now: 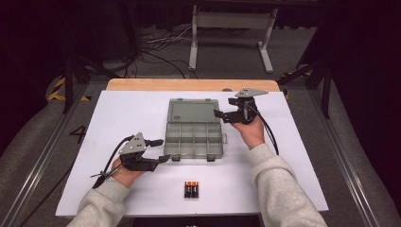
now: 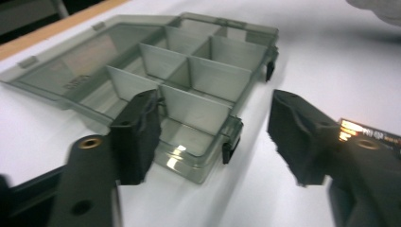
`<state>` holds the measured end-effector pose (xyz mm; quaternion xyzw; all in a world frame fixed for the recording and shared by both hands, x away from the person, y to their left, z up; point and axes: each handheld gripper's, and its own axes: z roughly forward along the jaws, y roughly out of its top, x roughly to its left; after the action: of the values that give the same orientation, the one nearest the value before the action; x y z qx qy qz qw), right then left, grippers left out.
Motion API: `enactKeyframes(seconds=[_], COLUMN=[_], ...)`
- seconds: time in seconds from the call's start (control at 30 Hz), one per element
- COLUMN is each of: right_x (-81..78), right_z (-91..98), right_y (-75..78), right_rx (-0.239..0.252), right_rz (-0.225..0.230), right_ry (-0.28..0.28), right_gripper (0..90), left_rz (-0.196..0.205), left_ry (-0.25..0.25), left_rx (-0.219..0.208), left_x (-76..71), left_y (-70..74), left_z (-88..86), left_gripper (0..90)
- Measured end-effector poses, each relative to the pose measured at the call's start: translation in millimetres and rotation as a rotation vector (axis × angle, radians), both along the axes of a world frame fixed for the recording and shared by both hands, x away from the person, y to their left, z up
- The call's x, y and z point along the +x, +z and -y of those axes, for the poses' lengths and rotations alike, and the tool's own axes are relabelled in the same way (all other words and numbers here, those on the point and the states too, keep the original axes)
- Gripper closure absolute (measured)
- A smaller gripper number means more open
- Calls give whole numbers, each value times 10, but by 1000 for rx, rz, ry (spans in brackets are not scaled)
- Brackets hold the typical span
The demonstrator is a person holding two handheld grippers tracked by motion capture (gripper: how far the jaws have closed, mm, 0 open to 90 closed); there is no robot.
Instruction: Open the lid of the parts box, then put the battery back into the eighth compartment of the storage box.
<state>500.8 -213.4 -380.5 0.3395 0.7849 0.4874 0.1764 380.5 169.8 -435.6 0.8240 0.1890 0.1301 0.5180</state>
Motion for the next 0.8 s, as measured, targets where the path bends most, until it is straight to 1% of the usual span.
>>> enactKeyframes(seconds=[0.07,0.13,0.2,0.27,0.33,0.53,0.57,0.63,0.67,0.73,0.8], right_x=[-56,-131,-194,-225,-304,-493,-523,-578,-608,-626,-683], right_z=[4,-3,-10,-13,-18,-51,-59,-77,-87,-93,-115], right_y=[52,109,149,166,203,280,293,316,330,338,364], right_rx=[3,4,1,1,8,22,23,26,29,30,23], right_rz=[5,16,32,40,53,76,81,89,94,99,112], right_ry=[16,31,45,53,72,130,139,154,166,171,194], right_gripper=[102,98,96,95,88,78,76,72,67,66,51], left_rz=[5,5,8,9,13,13,13,11,18,16,12], left_ry=[28,44,54,59,63,76,76,91,95,99,102], left_rx=[-22,-38,-42,-43,-44,-66,-66,-62,-54,-55,-58], left_x=[-12,-27,-42,-59,-81,-158,-158,-197,-202,-215,-230], left_y=[36,55,78,93,111,132,132,127,129,124,124], left_z=[-62,-100,-136,-159,-187,-292,-292,-352,-368,-382,-414], left_gripper=[273,247,225,219,211,169,164,151,146,141,124])
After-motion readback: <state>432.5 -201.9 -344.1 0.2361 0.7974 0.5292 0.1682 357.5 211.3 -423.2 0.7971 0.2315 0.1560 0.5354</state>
